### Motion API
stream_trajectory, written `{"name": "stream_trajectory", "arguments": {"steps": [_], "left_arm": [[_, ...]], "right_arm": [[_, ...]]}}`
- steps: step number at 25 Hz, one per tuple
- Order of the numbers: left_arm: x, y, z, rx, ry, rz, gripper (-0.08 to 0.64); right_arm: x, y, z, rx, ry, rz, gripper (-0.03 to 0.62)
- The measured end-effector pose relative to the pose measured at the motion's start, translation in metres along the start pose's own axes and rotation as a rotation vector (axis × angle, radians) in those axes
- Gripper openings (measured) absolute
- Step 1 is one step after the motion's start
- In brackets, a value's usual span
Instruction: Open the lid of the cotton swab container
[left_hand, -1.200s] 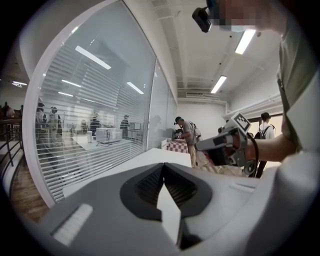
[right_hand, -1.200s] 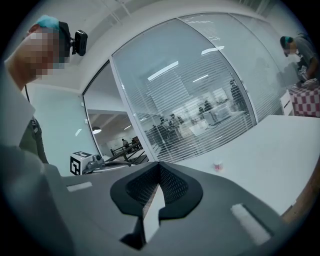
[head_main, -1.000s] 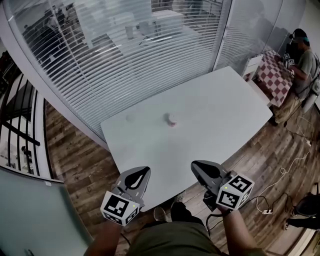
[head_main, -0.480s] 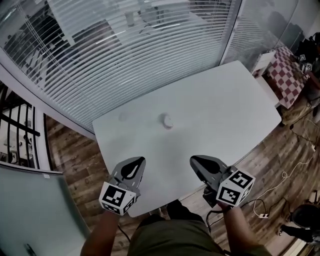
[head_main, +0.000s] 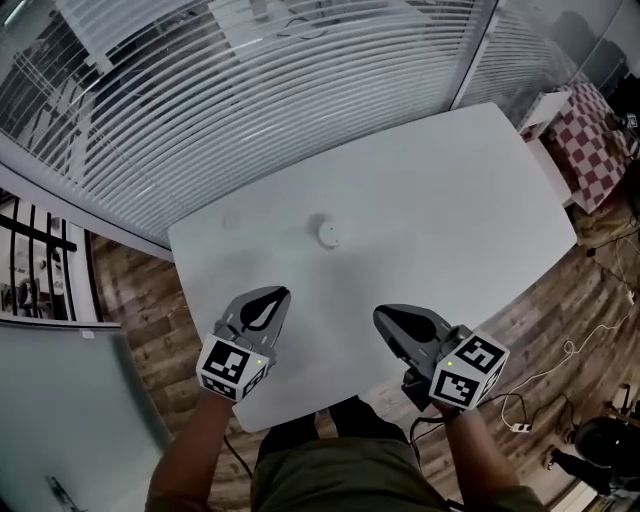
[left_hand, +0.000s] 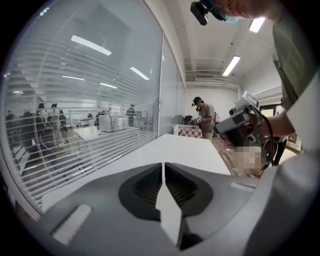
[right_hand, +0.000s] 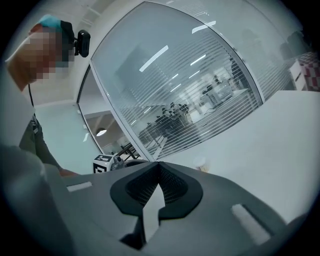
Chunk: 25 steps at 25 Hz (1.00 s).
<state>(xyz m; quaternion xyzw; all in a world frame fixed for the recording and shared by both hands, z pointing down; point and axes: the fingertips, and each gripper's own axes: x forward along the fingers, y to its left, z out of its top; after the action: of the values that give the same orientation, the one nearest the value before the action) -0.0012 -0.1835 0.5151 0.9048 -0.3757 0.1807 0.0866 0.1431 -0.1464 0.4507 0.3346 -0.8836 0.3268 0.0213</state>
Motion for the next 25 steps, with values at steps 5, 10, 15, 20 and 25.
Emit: {"name": "stream_trajectory", "arguments": {"steps": [5,10,15,20,25], "left_arm": [[0.035,0.000,-0.021,0.032,0.043,-0.050,0.043],[0.065,0.009,-0.035,0.078,0.073,-0.098,0.072],[0.090,0.024,-0.049,0.128,0.104,-0.126,0.100],[0.113,0.029,-0.056,0.156,0.140,-0.182,0.143],[0.134,0.034,-0.071,0.202,0.184,-0.240,0.189]], "right_arm": [[0.003,-0.013,-0.016,0.025,0.026,0.000,0.009],[0.007,-0.024,-0.033,0.062,0.028,-0.020,0.009],[0.007,-0.034,-0.049,0.093,0.032,-0.039,0.009],[0.011,-0.040,-0.063,0.122,0.040,-0.045,0.009],[0.019,-0.047,-0.072,0.142,0.044,-0.049,0.009]]}}
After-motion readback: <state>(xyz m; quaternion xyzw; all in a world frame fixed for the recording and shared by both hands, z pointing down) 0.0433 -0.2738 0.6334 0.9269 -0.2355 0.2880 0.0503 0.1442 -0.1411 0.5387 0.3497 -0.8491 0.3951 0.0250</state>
